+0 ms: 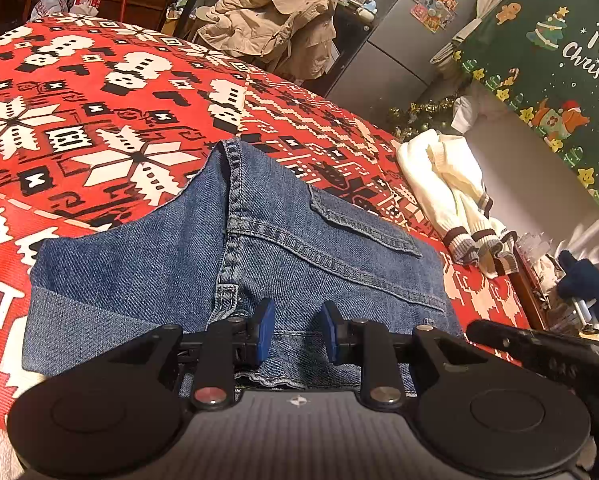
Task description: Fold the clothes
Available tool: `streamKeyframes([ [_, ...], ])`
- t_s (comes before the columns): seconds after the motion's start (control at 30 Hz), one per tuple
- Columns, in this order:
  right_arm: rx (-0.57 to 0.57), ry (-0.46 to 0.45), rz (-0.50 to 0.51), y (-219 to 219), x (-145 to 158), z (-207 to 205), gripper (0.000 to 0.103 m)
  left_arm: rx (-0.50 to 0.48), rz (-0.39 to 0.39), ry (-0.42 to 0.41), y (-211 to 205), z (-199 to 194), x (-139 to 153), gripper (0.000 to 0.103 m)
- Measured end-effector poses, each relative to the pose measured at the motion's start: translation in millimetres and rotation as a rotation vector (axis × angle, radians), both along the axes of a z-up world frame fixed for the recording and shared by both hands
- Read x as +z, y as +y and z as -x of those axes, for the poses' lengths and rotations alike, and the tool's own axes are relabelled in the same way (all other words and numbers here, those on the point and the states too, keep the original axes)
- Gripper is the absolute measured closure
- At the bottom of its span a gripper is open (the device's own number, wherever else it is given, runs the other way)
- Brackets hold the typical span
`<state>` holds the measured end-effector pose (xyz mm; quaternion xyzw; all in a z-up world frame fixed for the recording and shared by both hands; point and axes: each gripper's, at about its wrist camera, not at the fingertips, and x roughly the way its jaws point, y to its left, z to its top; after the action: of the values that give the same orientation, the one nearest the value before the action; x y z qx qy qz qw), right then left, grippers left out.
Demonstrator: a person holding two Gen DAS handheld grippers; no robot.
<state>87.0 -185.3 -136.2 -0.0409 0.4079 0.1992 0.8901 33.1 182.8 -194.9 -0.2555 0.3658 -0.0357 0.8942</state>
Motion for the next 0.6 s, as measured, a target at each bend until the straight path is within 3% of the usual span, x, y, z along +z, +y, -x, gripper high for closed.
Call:
streamKeyframes([
  [0.13, -0.053, 0.03, -0.083, -14.7, -5.6, -21.1, 0.097, 0.0, -0.004, -0.001, -0.6, -0.1, 0.1, 0.078],
  [0.37, -0.086, 0.108, -0.075, -11.9, -28.8, -60.2, 0.097, -0.002, -0.005, -0.001, -0.5, 0.4, 0.1, 0.078],
  [0.6, -0.062, 0.128, -0.043, -26.3, -34.8, -41.3, 0.097, -0.002, -0.002, -0.001, -0.1, 0.3, -0.1, 0.078],
])
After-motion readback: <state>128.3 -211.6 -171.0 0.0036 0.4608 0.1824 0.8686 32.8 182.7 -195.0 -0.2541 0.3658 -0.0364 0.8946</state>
